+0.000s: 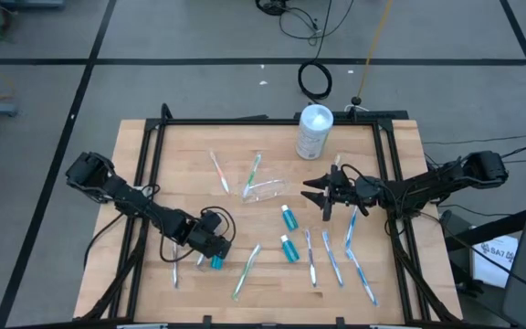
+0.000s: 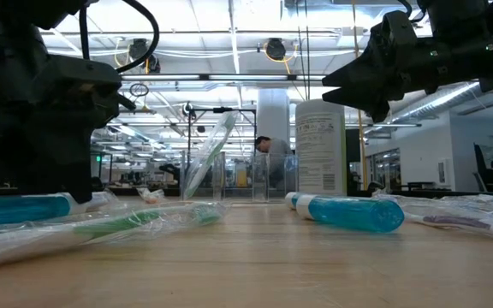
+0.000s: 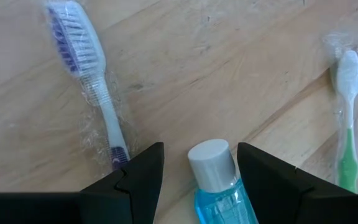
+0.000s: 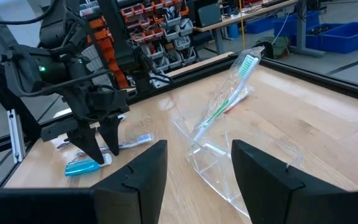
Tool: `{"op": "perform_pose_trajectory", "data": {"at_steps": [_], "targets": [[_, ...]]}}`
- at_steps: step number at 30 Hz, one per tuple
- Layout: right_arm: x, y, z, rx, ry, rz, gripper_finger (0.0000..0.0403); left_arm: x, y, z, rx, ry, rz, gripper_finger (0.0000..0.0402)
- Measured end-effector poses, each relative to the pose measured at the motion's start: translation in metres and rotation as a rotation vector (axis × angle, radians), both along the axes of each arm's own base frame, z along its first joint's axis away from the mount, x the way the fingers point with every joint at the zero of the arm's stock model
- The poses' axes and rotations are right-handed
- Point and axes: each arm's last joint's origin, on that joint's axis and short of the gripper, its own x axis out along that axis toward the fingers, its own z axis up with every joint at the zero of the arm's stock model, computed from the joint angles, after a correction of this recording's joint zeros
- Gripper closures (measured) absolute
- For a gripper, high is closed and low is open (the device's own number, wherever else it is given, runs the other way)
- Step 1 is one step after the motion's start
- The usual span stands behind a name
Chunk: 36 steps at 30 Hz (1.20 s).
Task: Pick & Place toothbrushing station
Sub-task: Put the left blue mouthwash into the transparent organizer
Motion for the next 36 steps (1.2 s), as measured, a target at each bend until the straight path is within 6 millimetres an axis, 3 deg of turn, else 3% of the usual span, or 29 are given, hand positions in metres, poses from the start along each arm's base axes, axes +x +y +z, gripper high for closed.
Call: {"op": "perform_pose_trajectory", "data": {"at_steps": [17, 27, 36], "targets": [[0.0, 0.0, 0.0, 0.0, 0.0, 0.0, 0.0232, -0.0006, -0.0003, -0.0009, -0.004, 0.008, -0.018, 0.019], [0.0, 0.0, 0.0, 0.0, 0.0, 0.0, 0.0232, -0.0007, -0.0008, -0.0016, -0.006, 0.012, -0.042, 0.0266], [0.0, 0.0, -0.0001, 0.0, 0.0, 0.0, 0.0232, 0.0005, -0.0016, -0.0009, -0.007, -0.003, -0.055, 0.0279]]}}
